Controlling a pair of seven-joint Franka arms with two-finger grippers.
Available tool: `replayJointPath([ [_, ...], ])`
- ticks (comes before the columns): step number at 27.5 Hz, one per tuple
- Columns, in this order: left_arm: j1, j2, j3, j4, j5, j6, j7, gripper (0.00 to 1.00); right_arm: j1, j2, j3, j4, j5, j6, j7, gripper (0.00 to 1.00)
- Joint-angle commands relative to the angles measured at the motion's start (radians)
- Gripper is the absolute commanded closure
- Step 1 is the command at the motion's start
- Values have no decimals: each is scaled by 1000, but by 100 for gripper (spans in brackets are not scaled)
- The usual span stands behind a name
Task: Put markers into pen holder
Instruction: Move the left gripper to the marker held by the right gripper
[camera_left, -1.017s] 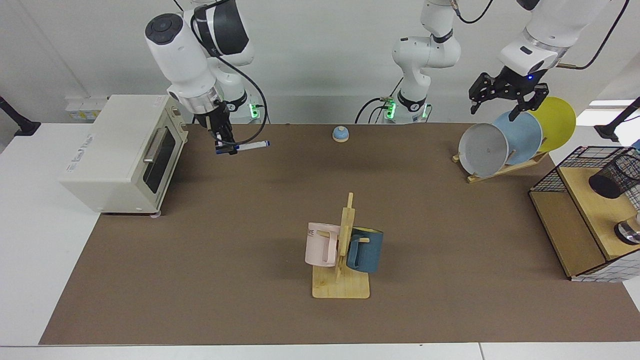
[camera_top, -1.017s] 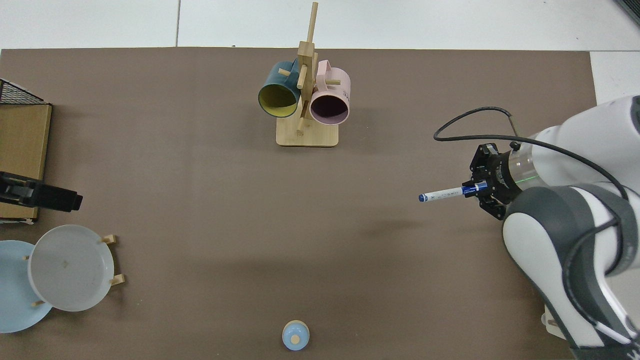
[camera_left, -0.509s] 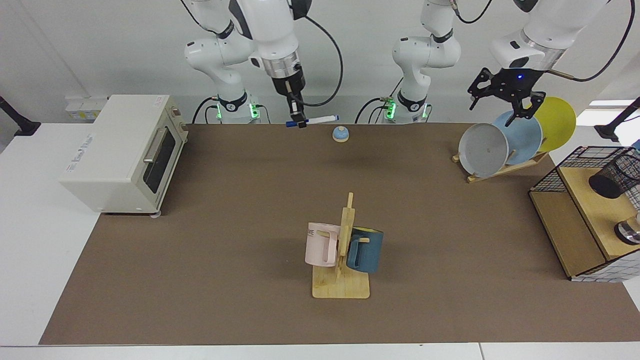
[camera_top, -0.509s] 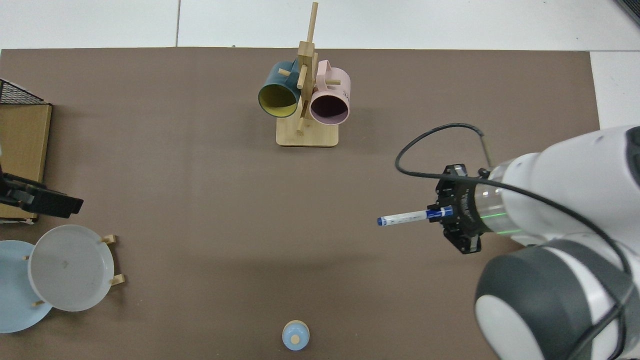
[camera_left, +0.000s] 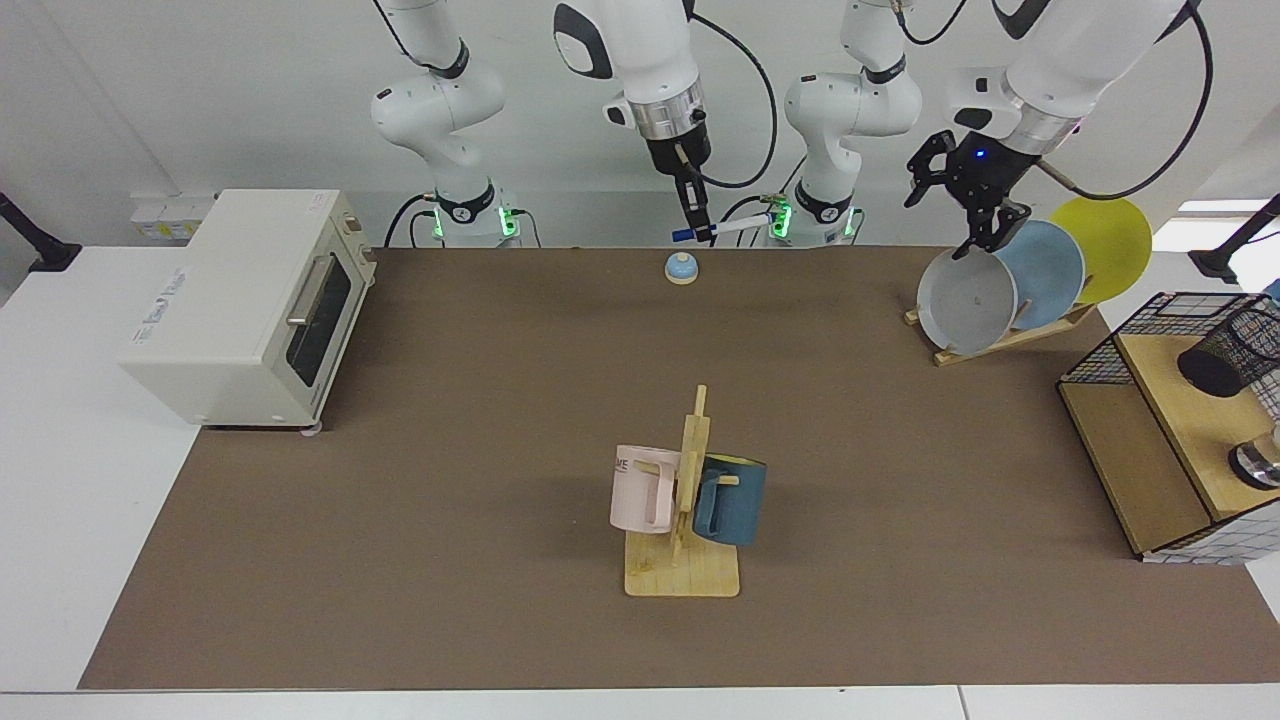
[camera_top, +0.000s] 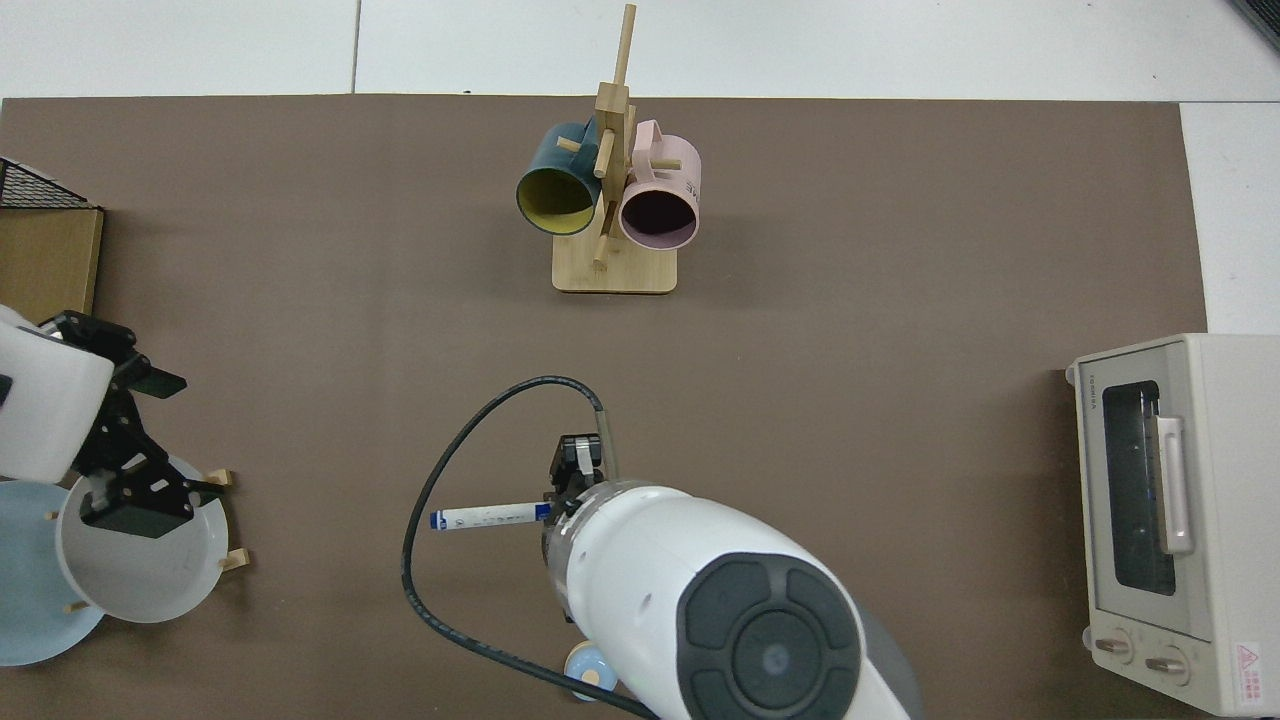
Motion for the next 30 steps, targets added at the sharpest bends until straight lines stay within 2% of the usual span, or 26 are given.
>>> replayJointPath([
  [1,-29,-69,-16,-160,-65,119,31,1,42,95,-7,74,-1,61,59,100],
  [5,-102,-80,-29,-209,-88,179,18,3,56,132,-9,95,0,83,63,100],
  [12,-205,-83,-30,-290,-93,267,-41,15,45,133,-9,95,6,88,63,100],
  [21,-211,-83,-75,-290,-94,279,-71,20,37,133,-9,95,6,88,54,100],
  [26,-211,-83,-84,-287,-137,279,-81,22,37,133,-9,94,11,90,51,100],
  [28,-211,-83,-85,-286,-139,279,-81,25,37,136,-9,92,9,90,50,100],
  [30,-211,-83,-85,-287,-139,279,-81,35,34,138,-10,92,11,94,50,100],
])
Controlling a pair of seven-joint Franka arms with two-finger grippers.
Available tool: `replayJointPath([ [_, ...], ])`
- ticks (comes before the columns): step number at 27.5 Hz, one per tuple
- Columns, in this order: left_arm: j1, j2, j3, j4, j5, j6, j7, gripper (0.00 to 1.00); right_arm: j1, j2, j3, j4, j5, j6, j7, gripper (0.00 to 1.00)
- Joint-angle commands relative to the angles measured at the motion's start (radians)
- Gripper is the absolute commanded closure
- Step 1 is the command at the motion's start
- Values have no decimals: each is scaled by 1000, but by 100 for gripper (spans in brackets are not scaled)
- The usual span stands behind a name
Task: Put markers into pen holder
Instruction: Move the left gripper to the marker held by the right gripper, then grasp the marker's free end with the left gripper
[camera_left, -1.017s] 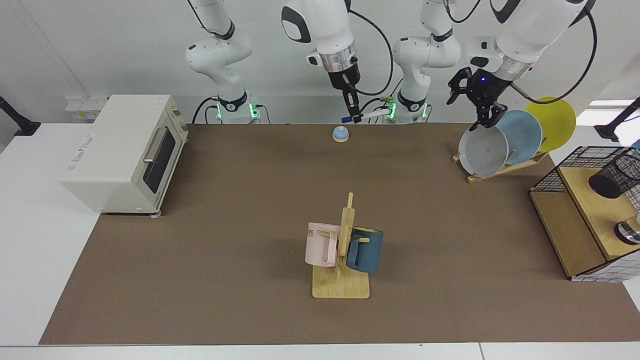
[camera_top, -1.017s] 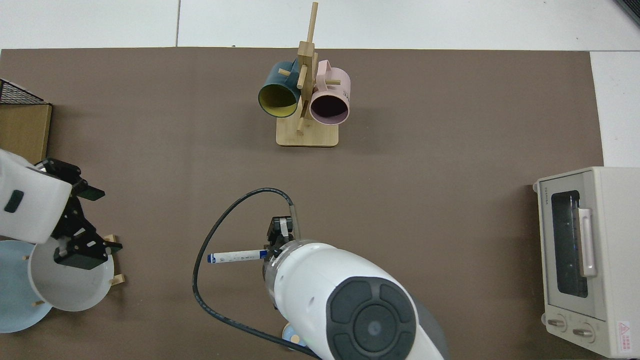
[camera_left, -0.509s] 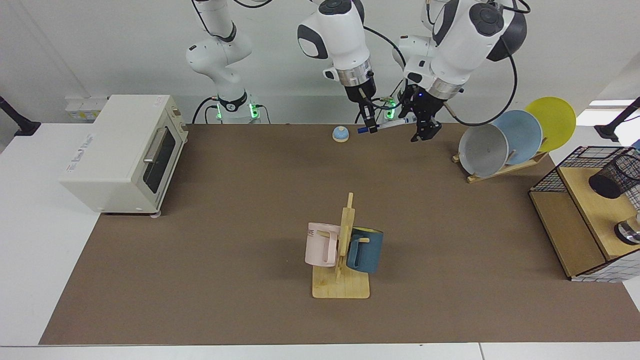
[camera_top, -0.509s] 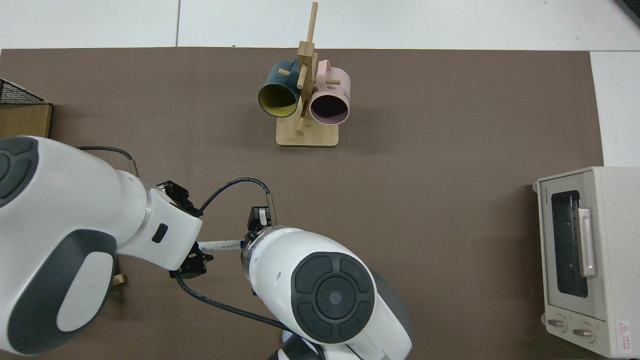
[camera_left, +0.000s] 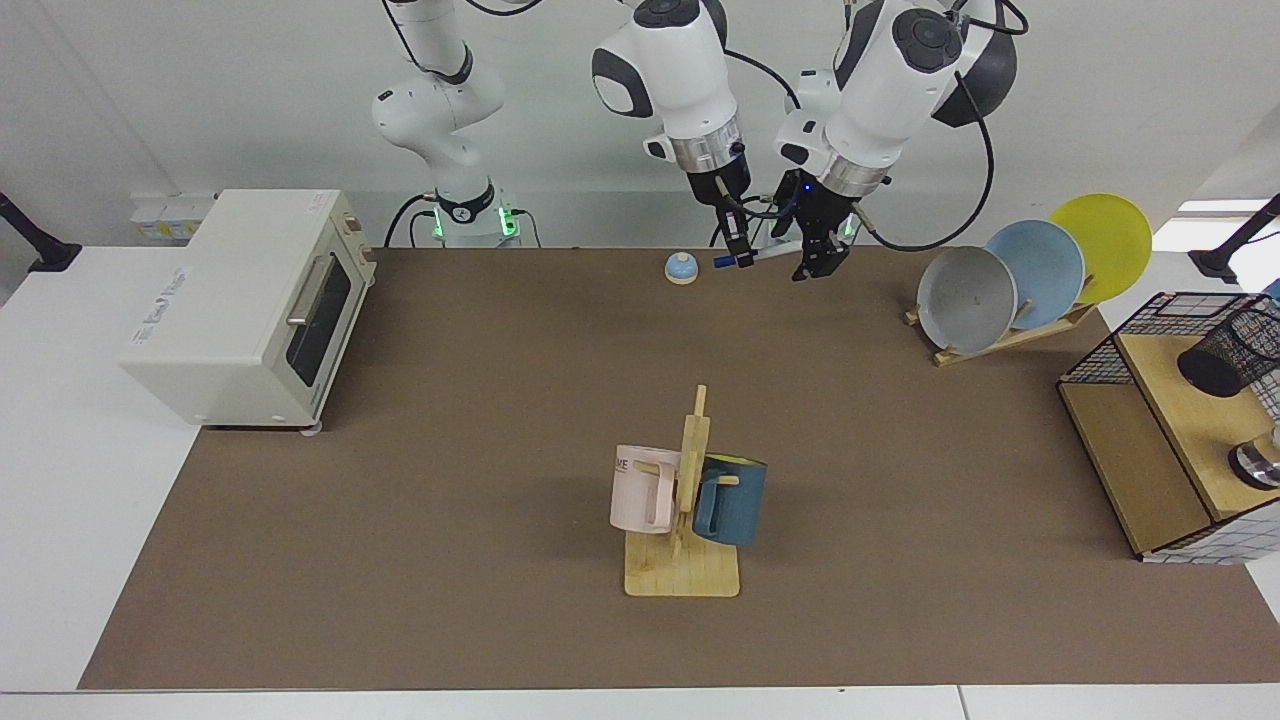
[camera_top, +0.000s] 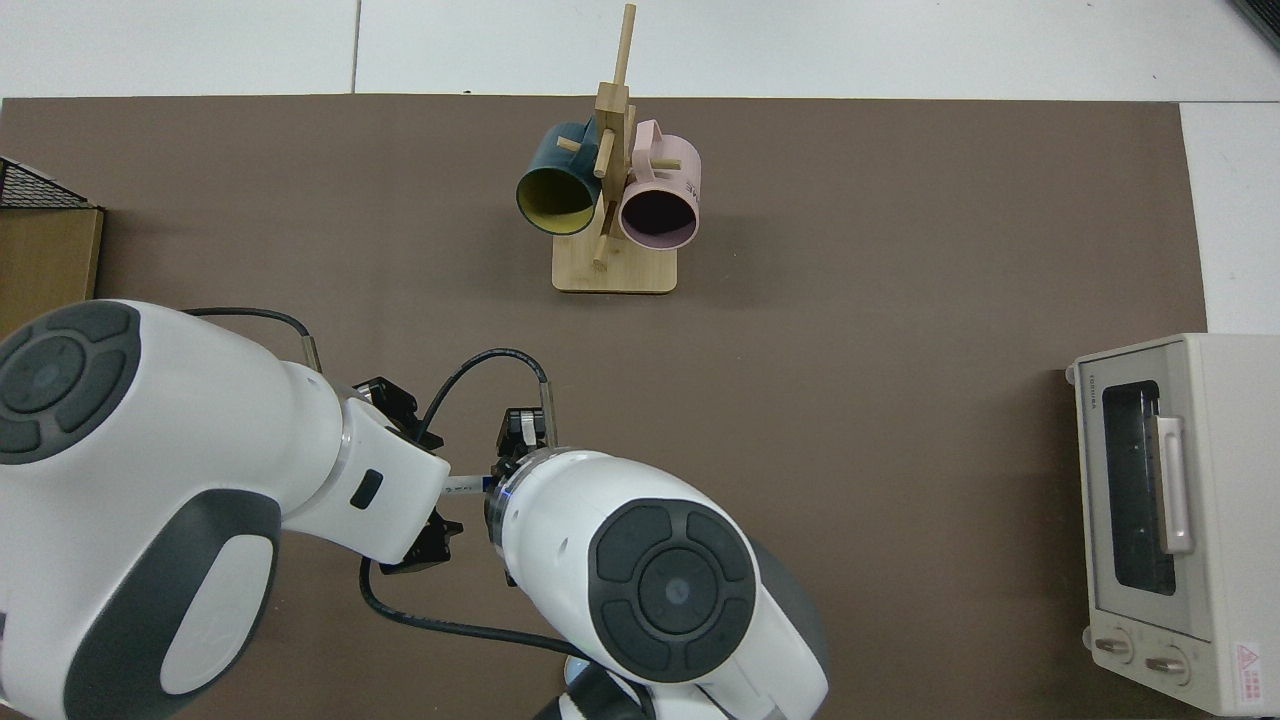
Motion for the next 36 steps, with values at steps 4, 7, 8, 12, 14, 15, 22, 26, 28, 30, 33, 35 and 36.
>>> replayJointPath([
  [4,-14,-32,8,-40,-21,31,-12,43,-19,12,3,5,10,42,11,100],
  [7,-14,-33,10,-40,-21,31,-10,60,-21,16,3,5,8,43,11,100],
  [8,-14,-32,10,-38,-21,31,-10,62,-21,19,3,5,8,43,11,100],
  [12,-14,-30,8,-35,-21,34,-15,70,-19,20,3,5,6,43,11,100],
  [14,-16,-30,8,-35,-21,37,-17,70,-19,20,3,5,6,42,11,100],
  [15,-14,-30,8,-35,-21,37,-17,70,-21,22,3,5,5,43,11,100],
  [22,-16,-26,8,-31,-21,45,-20,70,-18,25,3,3,0,43,11,100],
  [26,-14,-26,7,-29,-21,43,-53,59,-18,25,3,3,0,43,9,100],
  [28,-16,-26,7,-29,-21,45,-79,60,-18,25,3,3,0,43,9,100],
  [30,-16,-25,-1,-29,-22,46,-84,68,-18,25,3,3,0,43,11,100],
  [33,-14,-27,-4,-31,-21,42,-76,100,-18,25,3,3,0,43,11,100],
  [35,-14,-26,-4,-29,-21,46,-76,100,-18,25,3,3,0,43,11,100],
  [36,-14,-26,-4,-29,-21,46,-76,100,-18,25,3,3,0,42,9,100],
])
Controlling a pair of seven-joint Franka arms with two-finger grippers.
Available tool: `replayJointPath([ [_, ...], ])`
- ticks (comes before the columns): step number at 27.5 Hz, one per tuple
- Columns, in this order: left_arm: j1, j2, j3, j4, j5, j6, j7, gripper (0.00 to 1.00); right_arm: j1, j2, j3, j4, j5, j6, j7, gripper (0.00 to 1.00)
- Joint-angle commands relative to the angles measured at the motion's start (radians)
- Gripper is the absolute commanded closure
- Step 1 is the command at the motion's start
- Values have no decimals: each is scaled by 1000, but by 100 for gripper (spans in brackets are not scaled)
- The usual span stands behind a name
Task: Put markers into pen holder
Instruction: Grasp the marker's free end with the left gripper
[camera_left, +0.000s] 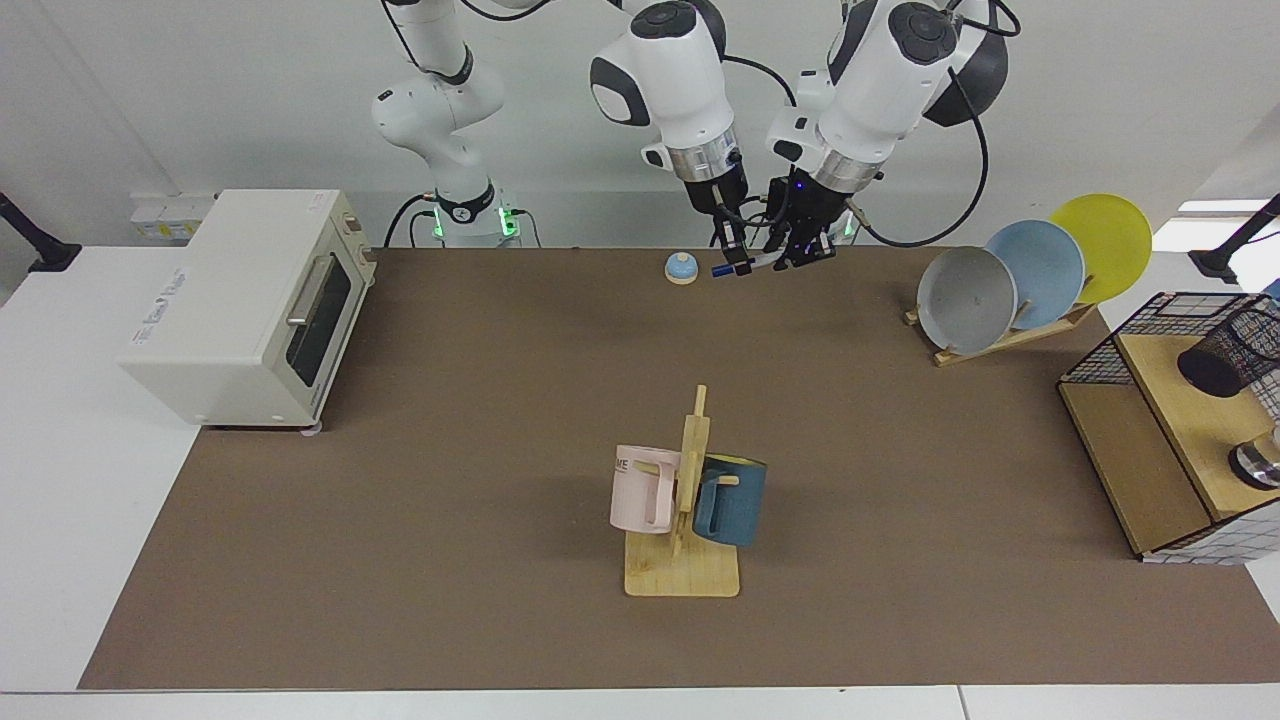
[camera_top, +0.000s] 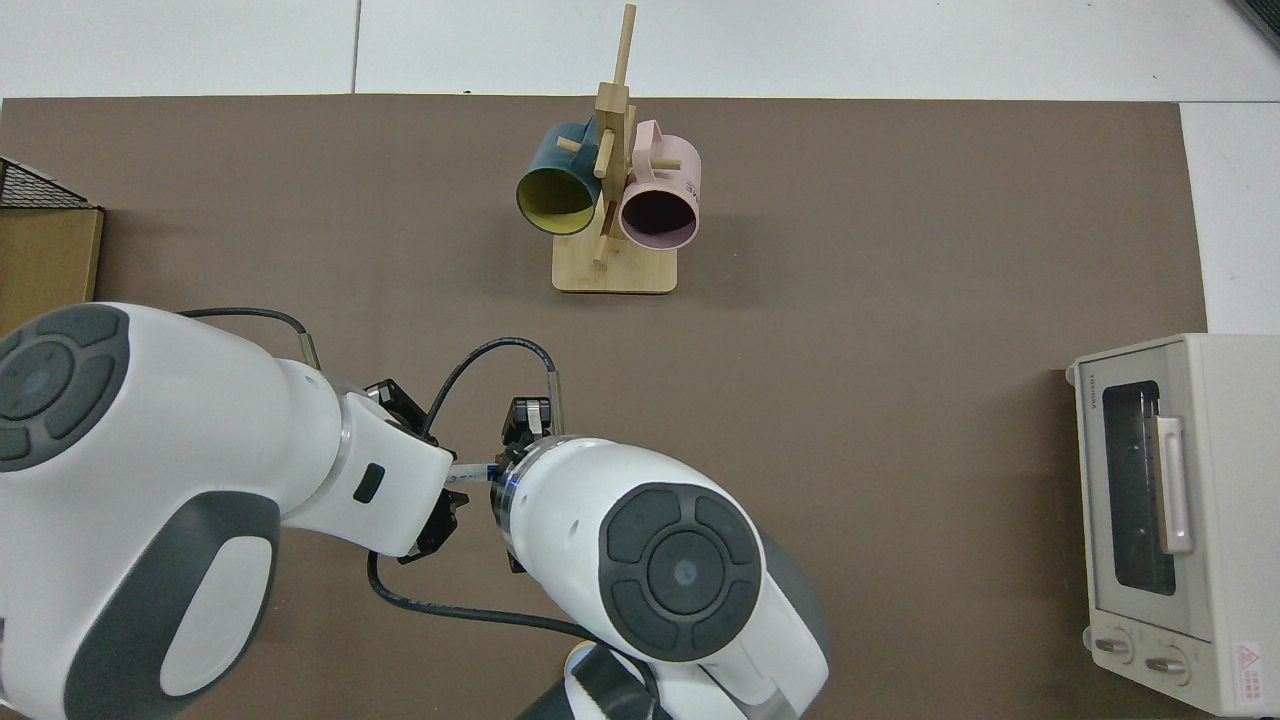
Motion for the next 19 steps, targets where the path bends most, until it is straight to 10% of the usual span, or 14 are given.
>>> replayJointPath([
  [1,-16,-26,-3,-25,-17,5,-20,100,-13,12,8,6,1,27,9,100],
  [9,-16,-27,-3,-25,-11,-4,-21,100,-26,14,8,6,1,24,5,88],
  [11,-16,-27,-3,-25,-3,-7,-26,100,-37,16,8,6,1,21,-3,65],
  [14,-16,-27,-3,-27,2,-10,-32,100,-59,14,8,6,1,7,-34,0],
  [19,-16,-29,-3,-27,46,-13,-57,100,-91,-7,1,7,-2,-77,-190,0],
])
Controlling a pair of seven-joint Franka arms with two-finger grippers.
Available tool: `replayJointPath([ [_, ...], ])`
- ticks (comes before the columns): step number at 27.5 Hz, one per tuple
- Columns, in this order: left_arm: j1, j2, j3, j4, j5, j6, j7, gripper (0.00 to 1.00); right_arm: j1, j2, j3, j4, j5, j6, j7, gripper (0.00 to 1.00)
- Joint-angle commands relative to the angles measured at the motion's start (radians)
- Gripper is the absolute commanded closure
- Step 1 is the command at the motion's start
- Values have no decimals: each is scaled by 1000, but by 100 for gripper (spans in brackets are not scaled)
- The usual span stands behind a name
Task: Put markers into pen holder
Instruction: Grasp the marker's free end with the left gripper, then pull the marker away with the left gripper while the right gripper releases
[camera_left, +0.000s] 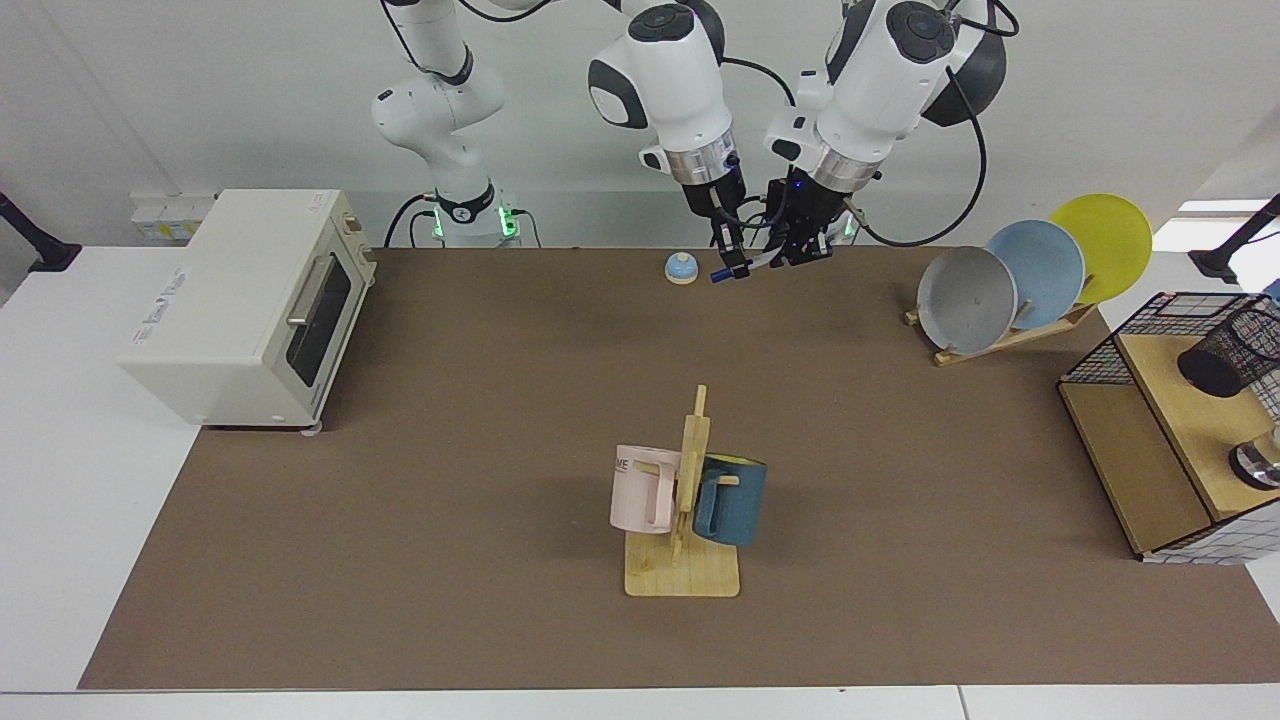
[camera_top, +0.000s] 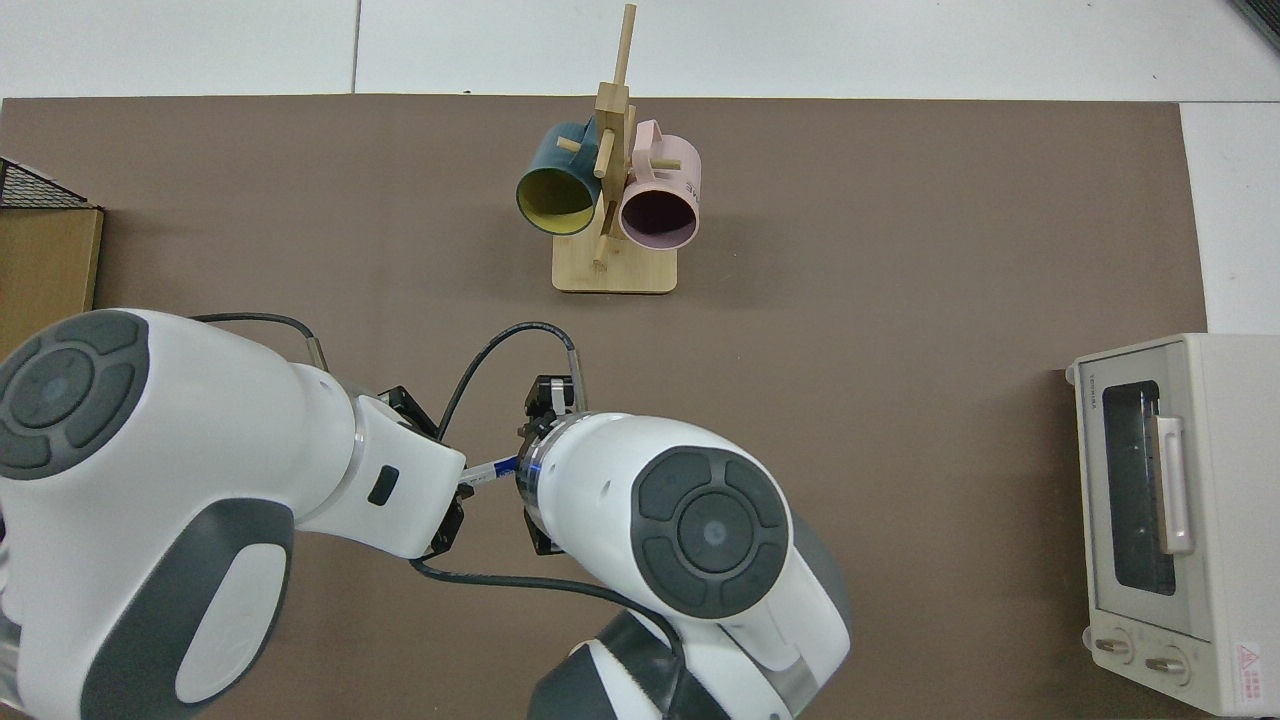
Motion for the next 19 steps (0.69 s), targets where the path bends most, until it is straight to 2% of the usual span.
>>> replayJointPath([
  [1,-15,-28,7,-27,54,-10,-54,100,-61,-19,3,7,1,-91,-210,0],
  [5,-15,-30,7,-27,103,-11,-72,100,-115,-56,2,6,1,-202,-457,0],
  [9,-15,-32,7,-28,153,-14,-88,100,-208,-96,2,6,1,-297,-719,0],
  [14,-3,-32,10,-28,235,-28,-92,100,-323,-132,-2,7,-22,-383,-1029,0],
  [19,8,-32,35,-27,350,-54,-85,100,-391,-162,-3,10,-57,-450,-1290,0],
])
